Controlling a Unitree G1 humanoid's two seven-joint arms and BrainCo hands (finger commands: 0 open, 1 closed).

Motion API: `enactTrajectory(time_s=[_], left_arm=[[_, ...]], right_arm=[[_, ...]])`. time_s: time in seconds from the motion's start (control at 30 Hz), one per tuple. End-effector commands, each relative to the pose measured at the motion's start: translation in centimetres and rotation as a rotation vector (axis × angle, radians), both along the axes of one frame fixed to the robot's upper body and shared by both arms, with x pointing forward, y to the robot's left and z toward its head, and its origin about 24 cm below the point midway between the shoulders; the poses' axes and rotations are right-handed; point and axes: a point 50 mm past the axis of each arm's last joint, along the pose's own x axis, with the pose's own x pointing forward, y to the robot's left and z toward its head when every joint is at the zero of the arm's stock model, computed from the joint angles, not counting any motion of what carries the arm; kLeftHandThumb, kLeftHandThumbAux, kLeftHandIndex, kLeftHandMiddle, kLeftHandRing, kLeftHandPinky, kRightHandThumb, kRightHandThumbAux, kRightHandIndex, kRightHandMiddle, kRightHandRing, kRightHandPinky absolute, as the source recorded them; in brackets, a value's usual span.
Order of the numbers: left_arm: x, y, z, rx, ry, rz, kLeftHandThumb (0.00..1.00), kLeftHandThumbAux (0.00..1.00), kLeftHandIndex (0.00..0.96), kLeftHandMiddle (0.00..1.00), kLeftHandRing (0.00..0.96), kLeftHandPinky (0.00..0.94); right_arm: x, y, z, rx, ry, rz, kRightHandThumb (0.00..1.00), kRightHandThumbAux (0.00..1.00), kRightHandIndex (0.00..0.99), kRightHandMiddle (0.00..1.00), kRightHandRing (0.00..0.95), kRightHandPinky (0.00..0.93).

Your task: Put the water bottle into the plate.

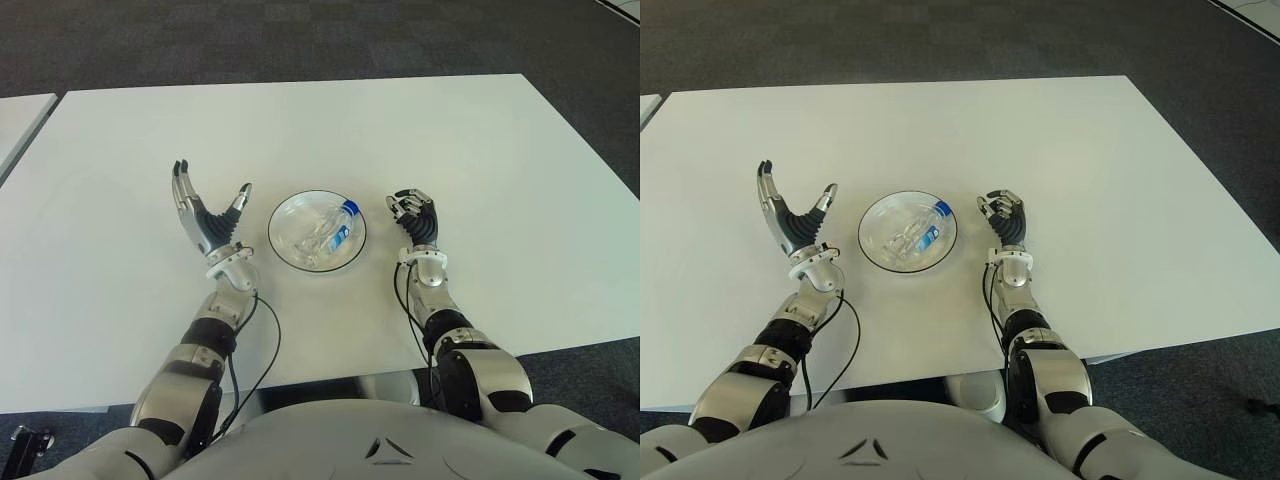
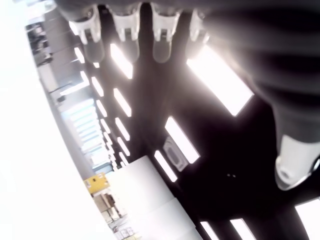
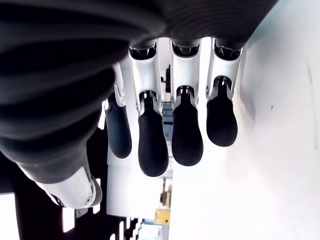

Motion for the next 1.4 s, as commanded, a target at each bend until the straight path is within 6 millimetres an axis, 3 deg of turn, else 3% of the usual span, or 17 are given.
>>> enactTrajectory(time_s=[0.03,0.17,0.27,0.47,0.6,0.73,0.83,0.97,1.4], left_arm=[[-0.3,1.5,-1.2,-0.201,0.026,0.029,0.000,0.573,0.000,0.000,0.000,0.000],[-0.3,3.1,-2.3,-0.425,0.051,-0.009,0.000,0.592,0.000,0.000,0.000,0.000],[-0.3,2.8,-2.2,-0.549,0.005,-0.073,0.000,0.618,0.000,0.000,0.000,0.000],[-0.8,2.0,-1.2,-0.643,-0.009,-0.135,0.008,0.729,0.000,0.000,0.000,0.000],[-0.6,2.8,-1.5,-0.671,0.054,-0.131,0.002,0.803,0.000,0.000,0.000,0.022],[-0.1,4.1,-2.0,-0.687,0.128,-0.155,0.002,0.894,0.027,0.051,0.062,0.156],[-0.4,5.6,-3.4,-0.661,0.233,-0.231,0.004,0.953,0.174,0.201,0.203,0.284],[-0.5,5.5,-3.6,-0.599,0.267,-0.305,0.024,0.989,0.289,0.317,0.319,0.383],[-0.4,4.1,-4.5,-0.459,0.341,-0.378,0.102,0.998,0.479,0.477,0.459,0.452]], right_arm=[[-0.7,0.0,-1.3,0.002,0.074,-0.005,0.708,0.729,0.435,0.685,0.682,0.686],[-0.8,0.0,-1.3,0.001,0.077,-0.003,0.708,0.729,0.435,0.683,0.683,0.687],[-0.8,0.0,-1.3,0.000,0.077,-0.001,0.708,0.729,0.435,0.682,0.683,0.688],[-0.7,0.1,-1.4,0.000,0.082,-0.004,0.708,0.729,0.435,0.676,0.679,0.680],[-0.7,0.0,-1.4,0.000,0.083,-0.005,0.708,0.729,0.434,0.672,0.675,0.673],[-0.7,0.0,-1.3,-0.002,0.083,-0.005,0.708,0.729,0.434,0.674,0.677,0.677],[-0.7,0.0,-1.3,-0.002,0.083,-0.005,0.708,0.729,0.435,0.678,0.680,0.687],[-0.7,-0.1,-1.4,-0.002,0.085,-0.006,0.708,0.728,0.435,0.676,0.681,0.685],[-0.7,0.0,-1.4,-0.002,0.084,-0.013,0.707,0.728,0.434,0.667,0.675,0.688]])
